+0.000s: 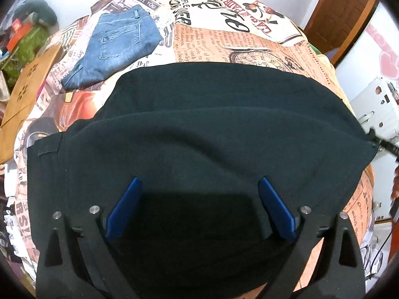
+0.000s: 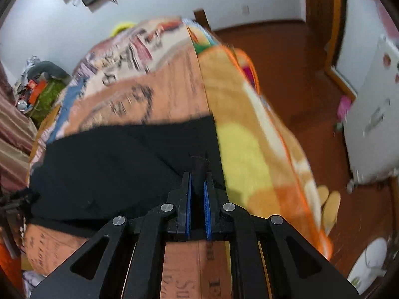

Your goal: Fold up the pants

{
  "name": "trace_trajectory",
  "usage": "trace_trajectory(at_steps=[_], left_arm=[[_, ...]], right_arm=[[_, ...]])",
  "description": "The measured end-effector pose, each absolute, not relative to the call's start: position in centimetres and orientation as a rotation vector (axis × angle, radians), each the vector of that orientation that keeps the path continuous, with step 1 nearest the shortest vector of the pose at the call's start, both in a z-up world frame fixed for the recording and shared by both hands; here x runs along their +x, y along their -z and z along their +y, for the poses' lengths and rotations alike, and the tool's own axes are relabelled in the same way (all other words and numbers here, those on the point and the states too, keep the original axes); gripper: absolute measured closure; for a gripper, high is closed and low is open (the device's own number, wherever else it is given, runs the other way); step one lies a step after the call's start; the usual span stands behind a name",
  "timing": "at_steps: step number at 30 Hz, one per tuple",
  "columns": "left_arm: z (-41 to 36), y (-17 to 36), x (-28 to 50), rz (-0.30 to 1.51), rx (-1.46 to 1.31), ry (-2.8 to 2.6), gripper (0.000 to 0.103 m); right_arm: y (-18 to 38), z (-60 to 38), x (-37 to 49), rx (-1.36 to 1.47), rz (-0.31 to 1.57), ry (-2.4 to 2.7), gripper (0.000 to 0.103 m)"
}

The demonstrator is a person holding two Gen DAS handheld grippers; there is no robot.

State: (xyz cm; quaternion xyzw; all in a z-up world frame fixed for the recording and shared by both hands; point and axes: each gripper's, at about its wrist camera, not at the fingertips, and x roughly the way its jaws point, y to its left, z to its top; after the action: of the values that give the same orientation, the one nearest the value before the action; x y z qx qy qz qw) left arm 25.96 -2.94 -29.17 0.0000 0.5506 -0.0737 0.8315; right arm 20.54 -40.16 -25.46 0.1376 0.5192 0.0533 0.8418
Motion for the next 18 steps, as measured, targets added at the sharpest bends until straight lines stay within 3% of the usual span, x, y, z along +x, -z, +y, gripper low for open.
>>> trace_trajectory(at_steps=[7, 10, 14, 18], left_arm=[[-2.7, 29.2, 25.9, 1.164, -0.012, 0.161, 0.005], [-2.3, 28.7, 25.9, 1.157, -0.005, 0.159, 0.005], [-0.1, 27.0, 25.5, 1.092, -0.016, 0.113, 0.005], [3.9, 25.3, 25.2, 1.035, -0.063, 0.041, 0.005]], right_arm=[[27.7, -39.2, 19.1, 0.236, 1.173, -0.087, 0.090], [26.7, -39.0, 19.2, 0.175, 1.167, -0.053, 0.083], [23.3, -37.9, 19.5, 0.099, 1.084, -0.044, 0.063], [20.1, -35.0, 20.9, 0.047, 1.009, -0.102, 0.062]])
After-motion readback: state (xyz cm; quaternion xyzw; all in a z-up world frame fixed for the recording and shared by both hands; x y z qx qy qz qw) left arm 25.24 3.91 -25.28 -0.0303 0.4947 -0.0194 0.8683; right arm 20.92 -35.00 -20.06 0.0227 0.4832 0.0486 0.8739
